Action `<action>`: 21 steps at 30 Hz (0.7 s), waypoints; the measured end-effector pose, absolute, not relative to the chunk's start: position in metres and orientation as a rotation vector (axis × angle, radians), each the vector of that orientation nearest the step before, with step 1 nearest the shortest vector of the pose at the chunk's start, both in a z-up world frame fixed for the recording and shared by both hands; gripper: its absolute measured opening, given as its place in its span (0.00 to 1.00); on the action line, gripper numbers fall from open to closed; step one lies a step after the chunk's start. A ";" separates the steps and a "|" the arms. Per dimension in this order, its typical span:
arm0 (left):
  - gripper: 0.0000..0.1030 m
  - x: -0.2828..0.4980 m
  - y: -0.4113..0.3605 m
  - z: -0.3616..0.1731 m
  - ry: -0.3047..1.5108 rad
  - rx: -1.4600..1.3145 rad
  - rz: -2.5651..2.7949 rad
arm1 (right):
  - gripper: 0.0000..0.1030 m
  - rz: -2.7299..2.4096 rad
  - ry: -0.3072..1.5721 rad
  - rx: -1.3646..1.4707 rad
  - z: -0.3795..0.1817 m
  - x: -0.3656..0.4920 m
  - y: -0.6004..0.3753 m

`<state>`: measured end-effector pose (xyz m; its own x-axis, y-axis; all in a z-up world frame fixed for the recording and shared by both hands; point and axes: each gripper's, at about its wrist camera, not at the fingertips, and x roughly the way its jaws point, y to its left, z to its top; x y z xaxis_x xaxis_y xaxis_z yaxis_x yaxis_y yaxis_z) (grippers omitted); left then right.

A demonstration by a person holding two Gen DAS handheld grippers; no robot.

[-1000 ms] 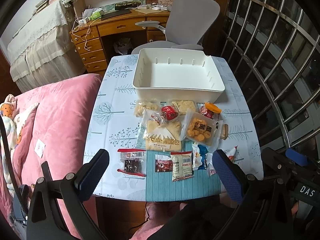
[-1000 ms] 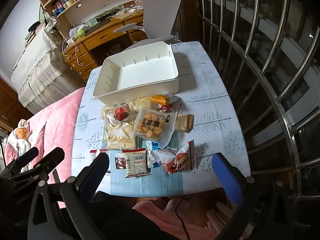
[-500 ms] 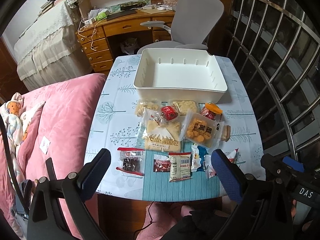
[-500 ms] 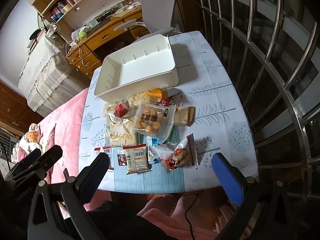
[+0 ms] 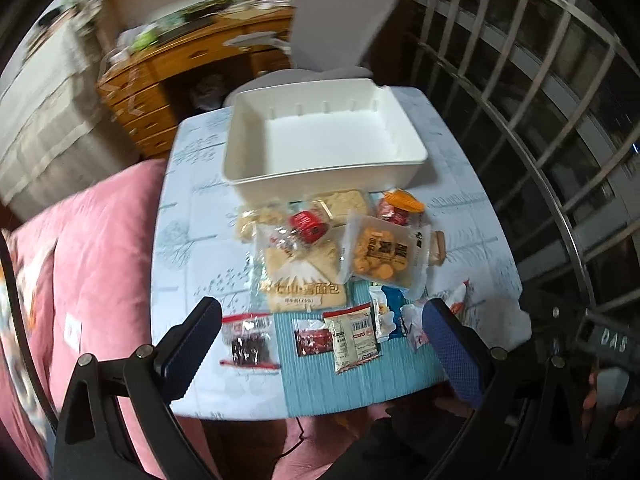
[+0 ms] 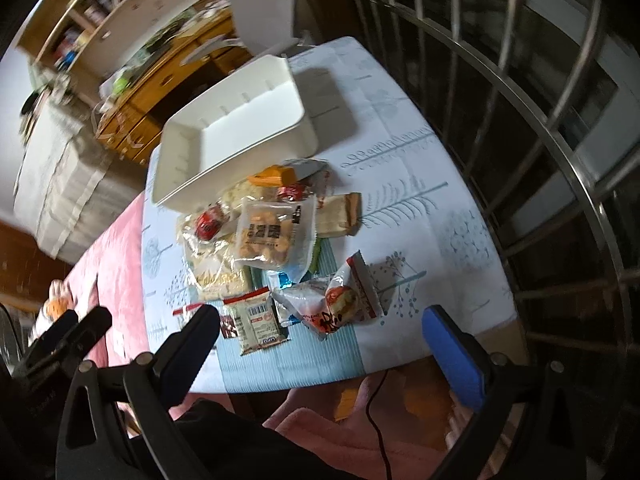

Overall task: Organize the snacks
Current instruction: 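Grasp the clear crab-roe cracker bag with the left tool while the right tool grasps the red-orange sweet potato bag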

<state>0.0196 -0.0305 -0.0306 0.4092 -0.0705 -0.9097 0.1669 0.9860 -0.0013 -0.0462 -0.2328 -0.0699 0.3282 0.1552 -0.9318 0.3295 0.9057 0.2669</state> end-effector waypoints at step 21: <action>0.98 0.082 -0.040 -0.072 1.133 0.573 -0.732 | 0.98 -0.429 1.119 0.978 -0.121 -0.075 -0.194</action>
<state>0.0820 -0.0405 -0.0717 0.2423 -0.2260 -0.9435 0.7672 0.6399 0.0437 -0.0751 -0.1944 -0.1213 0.4141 0.1693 -0.8943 0.7235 0.5350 0.4363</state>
